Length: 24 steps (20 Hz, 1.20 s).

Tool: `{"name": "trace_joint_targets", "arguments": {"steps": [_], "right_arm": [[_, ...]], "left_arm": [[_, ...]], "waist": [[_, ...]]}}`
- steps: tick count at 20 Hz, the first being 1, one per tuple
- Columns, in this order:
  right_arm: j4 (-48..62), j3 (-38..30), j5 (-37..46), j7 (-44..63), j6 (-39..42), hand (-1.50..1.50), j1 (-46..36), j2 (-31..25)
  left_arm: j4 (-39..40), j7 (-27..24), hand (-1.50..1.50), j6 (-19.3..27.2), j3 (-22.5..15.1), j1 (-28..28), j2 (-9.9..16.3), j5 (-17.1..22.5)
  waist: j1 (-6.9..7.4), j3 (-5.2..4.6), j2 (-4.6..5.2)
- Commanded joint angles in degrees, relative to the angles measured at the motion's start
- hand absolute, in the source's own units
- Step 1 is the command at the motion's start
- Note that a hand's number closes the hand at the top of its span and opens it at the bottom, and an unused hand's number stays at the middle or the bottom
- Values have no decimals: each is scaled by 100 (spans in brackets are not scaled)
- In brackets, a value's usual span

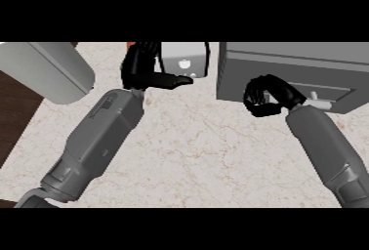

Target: Pick up the cup, place it into the drawer and close the drawer

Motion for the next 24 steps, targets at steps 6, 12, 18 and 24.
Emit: {"name": "trace_joint_targets", "arguments": {"steps": [6, 12, 18, 24], "right_arm": [[785, -831, -415, 34, -39, 150, -1042, -555], [666, -953, -613, 74, 279, 150, -1100, -782], [446, -1032, -788, 62, 529, 150, -1008, -937], [260, -1119, -955, 132, 780, 150, -927, -1100]], "left_arm": [[-363, 112, -150, -398, -12, 411, 399, 39], [-489, 175, -150, -614, -102, 535, 502, 9], [-625, 178, -150, -635, -116, 622, 331, 83], [-682, 169, -150, -837, -95, 764, 492, 110]], "waist": [[272, -1, 103], [383, -3, 140], [470, -5, 153], [516, -18, 153]]}}
